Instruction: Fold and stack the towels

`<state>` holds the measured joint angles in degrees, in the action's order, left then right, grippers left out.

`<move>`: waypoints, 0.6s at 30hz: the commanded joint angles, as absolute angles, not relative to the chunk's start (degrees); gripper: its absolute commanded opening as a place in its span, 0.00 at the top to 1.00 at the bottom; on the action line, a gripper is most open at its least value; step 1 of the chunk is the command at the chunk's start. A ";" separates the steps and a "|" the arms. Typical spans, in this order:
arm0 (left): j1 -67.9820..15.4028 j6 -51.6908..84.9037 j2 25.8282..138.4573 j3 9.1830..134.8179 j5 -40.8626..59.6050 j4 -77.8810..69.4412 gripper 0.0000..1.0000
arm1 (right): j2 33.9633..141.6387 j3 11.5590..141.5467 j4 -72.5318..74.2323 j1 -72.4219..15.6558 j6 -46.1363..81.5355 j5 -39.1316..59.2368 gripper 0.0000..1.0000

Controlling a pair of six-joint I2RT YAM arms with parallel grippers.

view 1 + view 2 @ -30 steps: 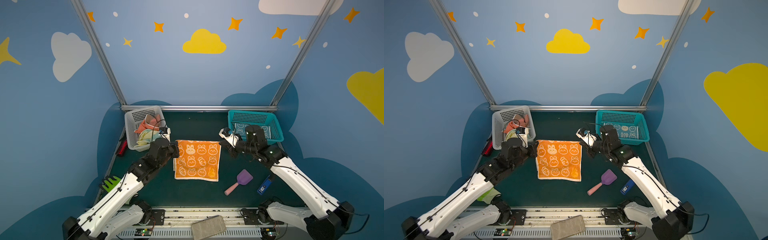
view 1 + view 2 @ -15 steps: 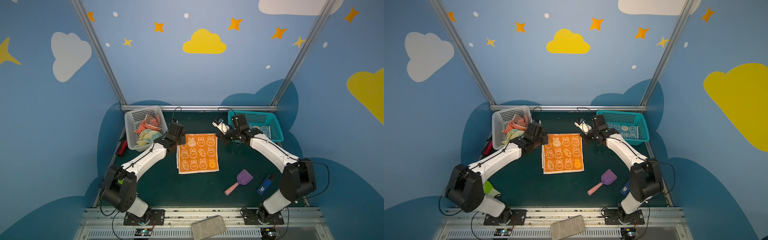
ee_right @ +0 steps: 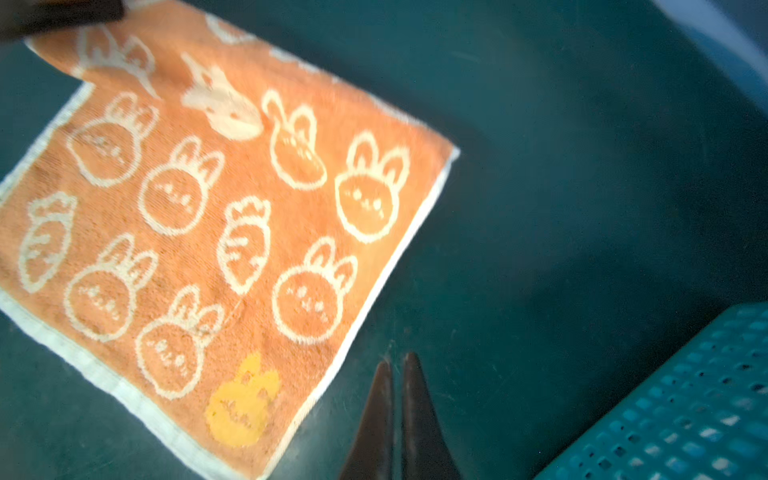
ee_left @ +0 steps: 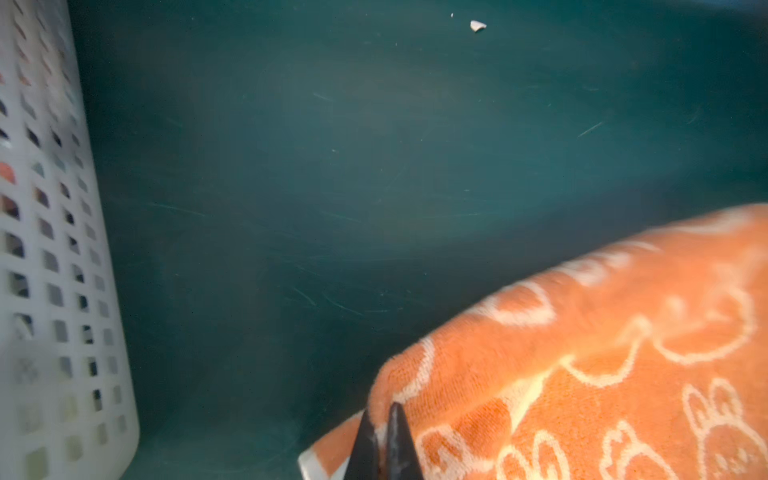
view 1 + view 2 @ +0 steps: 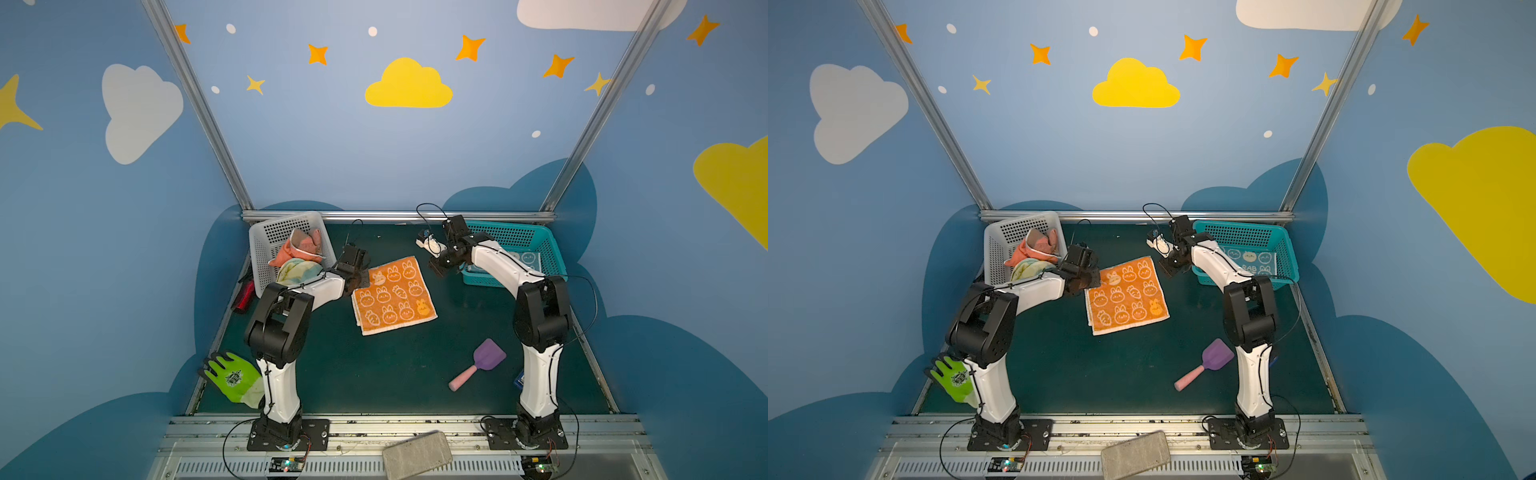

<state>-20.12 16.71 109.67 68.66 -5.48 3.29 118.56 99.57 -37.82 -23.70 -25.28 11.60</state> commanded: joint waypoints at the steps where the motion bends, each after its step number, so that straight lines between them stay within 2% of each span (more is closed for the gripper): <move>1: -20.03 15.85 107.73 68.21 -3.22 -0.05 0.96 | 117.30 98.19 -40.25 -23.52 -25.15 11.05 1.00; 4: -20.01 15.25 107.24 68.29 -3.34 0.33 0.96 | 116.37 96.68 -38.11 -23.64 -25.33 10.57 1.00; 6: -20.03 14.74 107.50 68.78 -3.36 0.87 0.96 | 117.26 97.88 -38.37 -23.93 -29.04 11.04 0.86; 9: -20.34 13.86 107.41 68.11 -1.62 -0.02 0.96 | 119.67 101.12 -39.51 -24.88 -30.41 8.73 0.81; 12: -21.42 12.62 106.29 65.66 -0.86 -2.96 0.96 | 121.83 104.93 -41.18 -25.24 -29.08 8.85 0.78; 18: -24.66 8.46 102.24 60.58 -2.14 -7.84 0.96 | 121.45 103.93 -36.04 -25.66 -33.97 11.05 0.71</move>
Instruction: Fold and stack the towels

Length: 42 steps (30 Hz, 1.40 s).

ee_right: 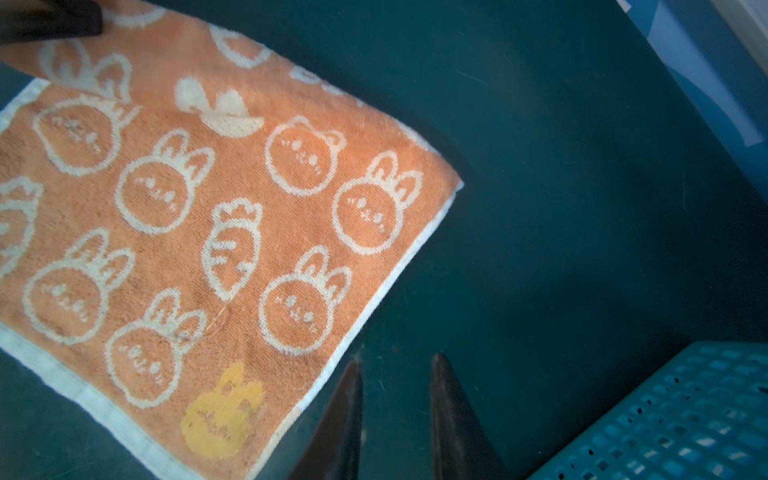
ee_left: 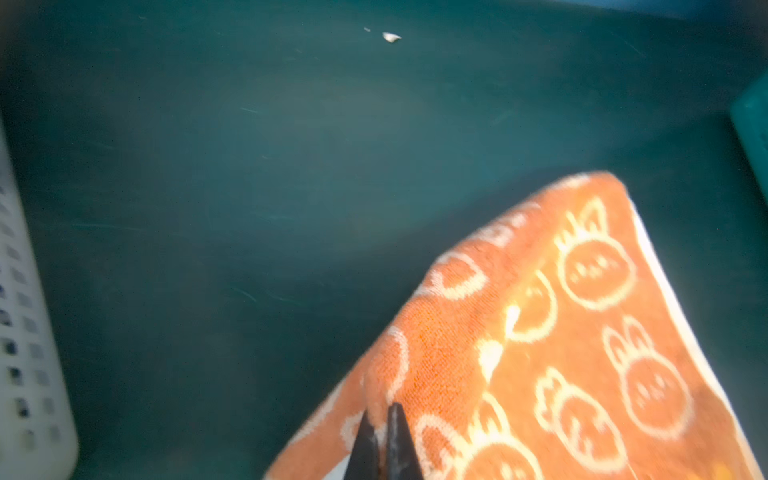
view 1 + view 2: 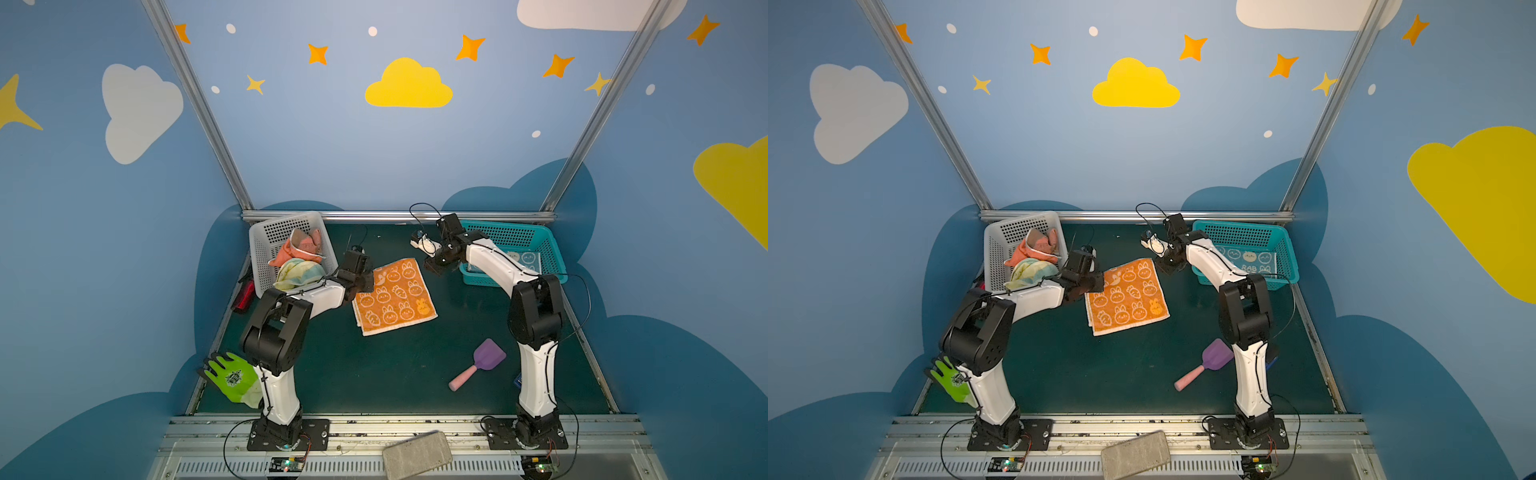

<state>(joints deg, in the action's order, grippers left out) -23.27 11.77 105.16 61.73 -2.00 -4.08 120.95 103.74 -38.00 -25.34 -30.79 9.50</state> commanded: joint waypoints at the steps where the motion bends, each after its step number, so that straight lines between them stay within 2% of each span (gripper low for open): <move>1: -24.88 8.12 101.75 60.23 -2.60 -7.99 0.96 | 121.15 103.48 -35.16 -25.69 -35.09 12.45 0.71; 8: -26.29 5.73 96.73 55.87 -3.45 -13.43 0.96 | 117.27 96.66 -22.85 -25.42 -40.99 19.86 0.60; 15: -28.26 1.73 91.91 54.30 -1.97 -12.85 0.96 | 113.41 90.98 -16.49 -25.28 -41.19 25.51 0.59; 20: -29.55 -3.07 87.72 53.15 2.87 -11.84 0.96 | 110.30 86.35 -10.68 -25.13 -42.22 30.34 0.57; 23: -30.77 -6.49 85.19 52.46 5.51 -10.58 0.96 | 108.52 83.59 -8.76 -25.14 -46.92 34.40 0.54; 26: -32.28 -10.00 82.84 51.21 7.23 -10.07 0.96 | 108.63 81.94 -6.46 -24.98 -50.12 43.50 0.52; 28: -33.27 -12.15 81.60 49.97 7.21 -11.00 0.96 | 109.45 83.29 -9.83 -25.13 -55.21 48.88 0.50; 32: -34.86 -16.16 79.46 47.25 6.73 -13.35 0.96 | 111.26 86.91 -15.21 -25.05 -56.66 55.99 0.47; 37: -35.40 -17.75 77.85 45.92 4.58 -14.46 0.96 | 111.84 89.40 -23.48 -25.57 -61.08 59.21 0.47; 42: -35.36 -17.31 77.49 46.85 2.61 -13.17 0.96 | 108.28 87.08 -27.14 -26.02 -59.48 58.85 0.47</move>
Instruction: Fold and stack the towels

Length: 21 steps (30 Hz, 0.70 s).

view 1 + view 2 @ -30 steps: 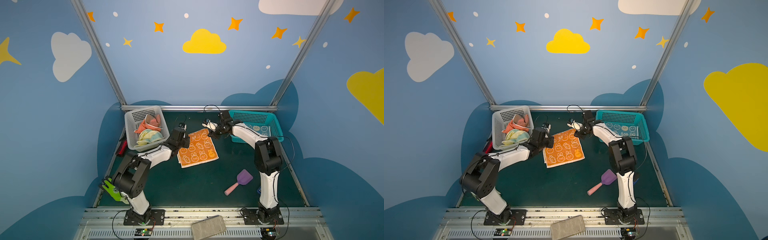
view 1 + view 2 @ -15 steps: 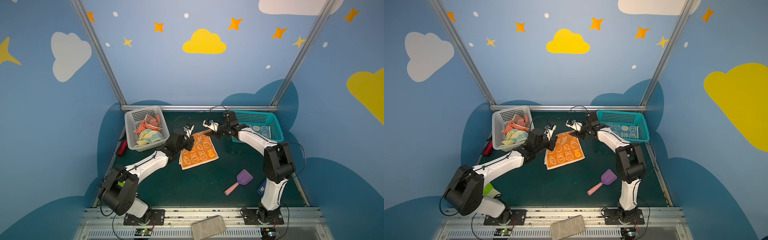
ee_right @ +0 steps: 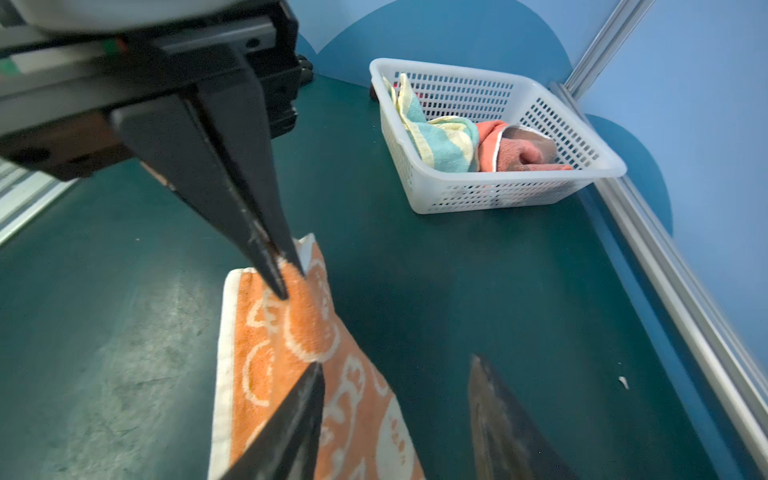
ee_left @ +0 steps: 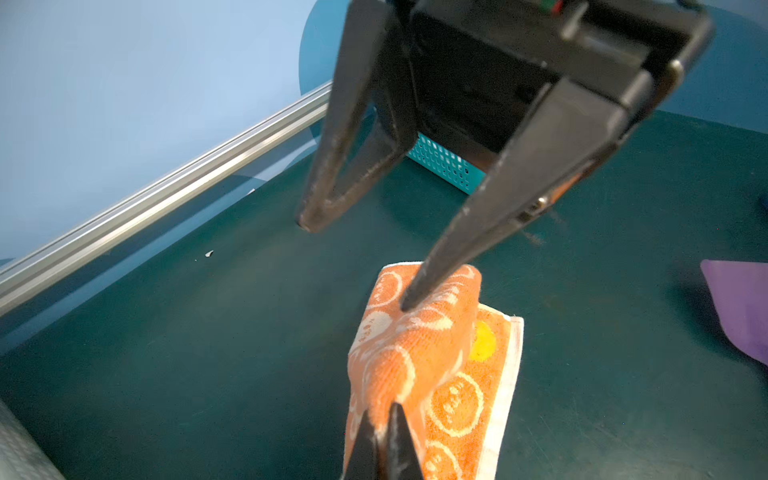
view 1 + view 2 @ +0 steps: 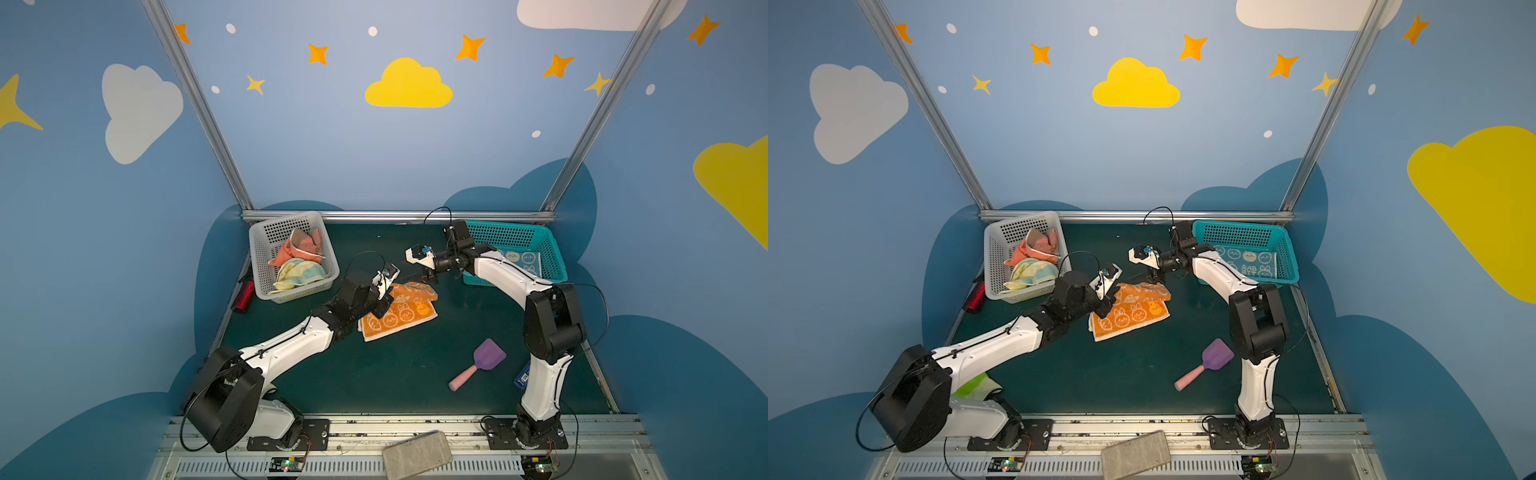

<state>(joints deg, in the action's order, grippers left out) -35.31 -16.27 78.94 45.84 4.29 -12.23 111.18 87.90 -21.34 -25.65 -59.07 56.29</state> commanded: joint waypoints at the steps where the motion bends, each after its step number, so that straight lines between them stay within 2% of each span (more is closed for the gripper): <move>1: -35.37 -17.38 77.32 46.71 2.43 -13.30 0.96 | 107.18 85.72 -26.87 -26.36 -58.26 57.87 0.46; 5: -35.42 -17.31 76.72 45.47 1.72 -14.56 0.96 | 104.07 80.27 -21.08 -26.86 -48.94 50.03 0.44; 10: -35.36 -16.88 76.60 45.18 0.97 -14.46 0.96 | 102.00 76.42 -21.72 -25.93 -42.68 39.84 0.45; 15: -35.41 -16.96 76.77 45.27 0.99 -14.23 0.96 | 101.69 70.52 -17.81 -25.53 -45.49 30.47 0.46; 21: -35.40 -17.14 76.40 45.11 0.18 -14.18 0.96 | 103.86 70.37 -15.99 -25.29 -46.35 23.32 0.46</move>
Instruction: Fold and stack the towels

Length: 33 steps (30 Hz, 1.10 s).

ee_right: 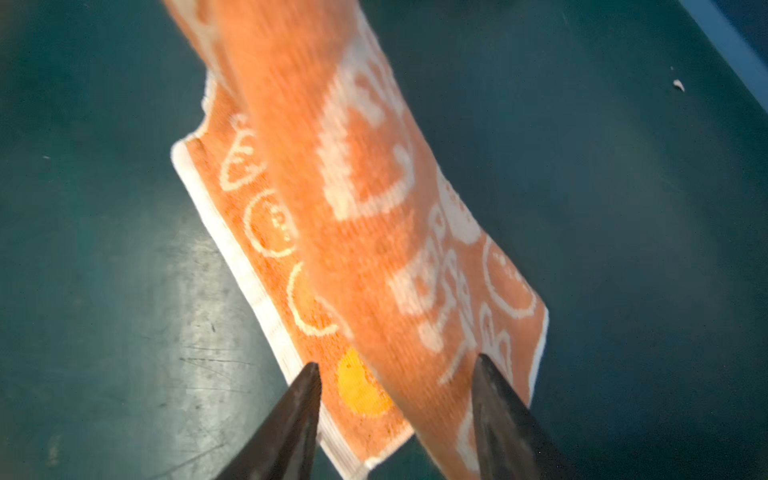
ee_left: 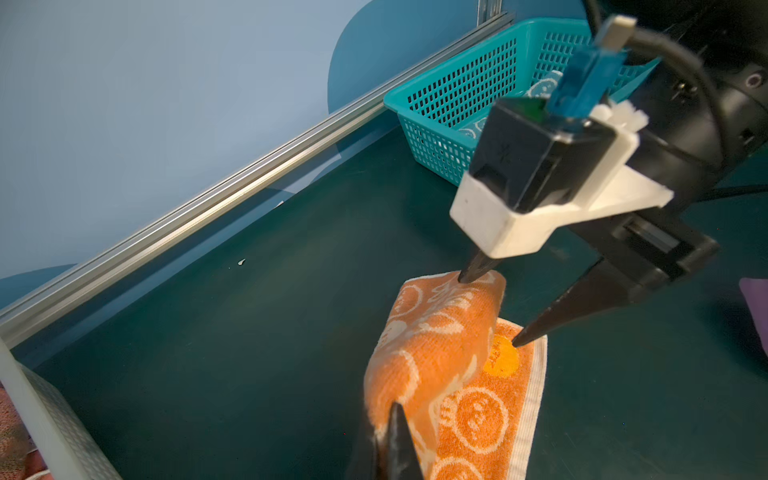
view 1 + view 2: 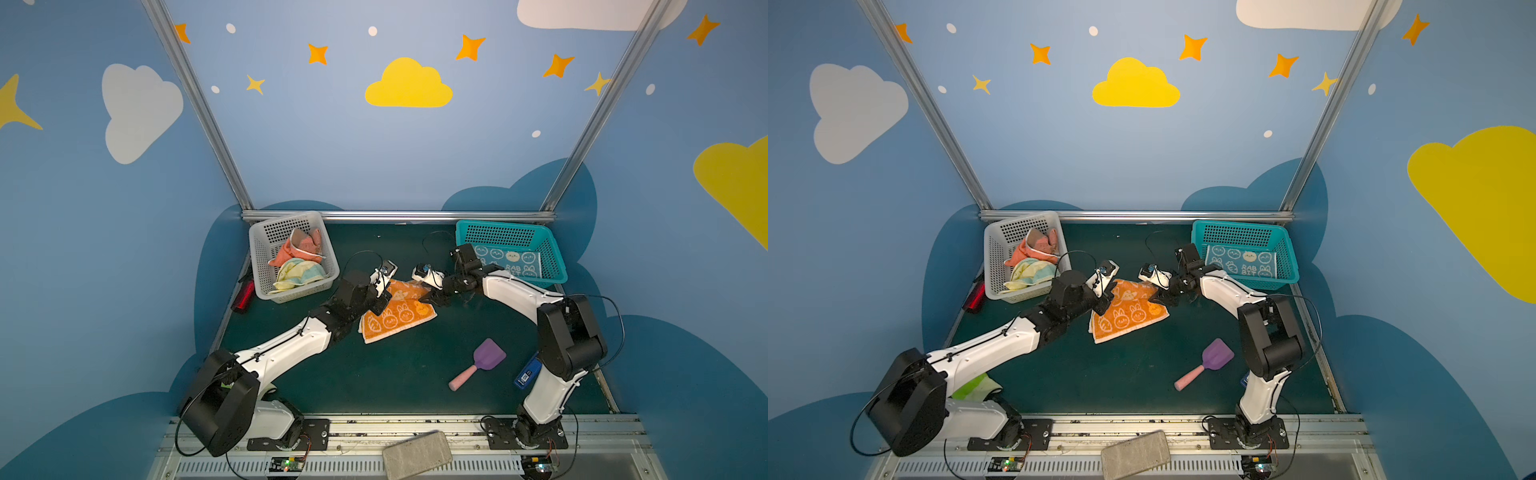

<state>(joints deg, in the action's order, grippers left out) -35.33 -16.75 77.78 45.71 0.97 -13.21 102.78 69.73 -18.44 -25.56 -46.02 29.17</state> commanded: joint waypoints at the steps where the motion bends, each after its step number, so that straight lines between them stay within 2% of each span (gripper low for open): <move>1: -35.40 -17.14 76.44 45.09 0.18 -14.22 0.96 | 104.38 70.83 -16.08 -25.27 -45.16 22.32 0.46; 9: -35.33 -17.12 77.21 45.90 -1.17 -13.38 0.96 | 107.18 71.24 -17.78 -25.22 -44.53 19.36 0.52; 14: -35.25 -17.14 77.45 46.49 -1.85 -12.57 0.96 | 106.96 69.61 -16.31 -25.22 -43.98 18.88 0.51; 17: -35.24 -16.97 77.51 46.58 -1.67 -12.36 0.96 | 107.35 69.74 -15.74 -25.22 -43.70 18.89 0.44; 23: -35.24 -16.87 77.61 46.68 -1.67 -12.15 0.96 | 109.80 72.17 -17.23 -25.66 -43.91 17.23 0.46; 27: -35.13 -16.79 77.79 46.86 -1.75 -12.05 0.96 | 110.77 73.14 -17.86 -25.84 -44.29 16.78 0.60; 30: -35.00 -16.62 78.04 47.03 -1.76 -11.72 0.96 | 110.79 73.57 -17.67 -25.71 -43.77 16.44 0.87; 32: -34.88 -16.39 78.15 47.11 -1.97 -11.52 0.96 | 110.04 74.05 -17.86 -25.73 -42.82 16.35 1.00; 33: -34.89 -16.27 78.16 47.03 -2.02 -11.47 0.96 | 109.26 74.43 -18.45 -25.75 -41.96 16.62 1.00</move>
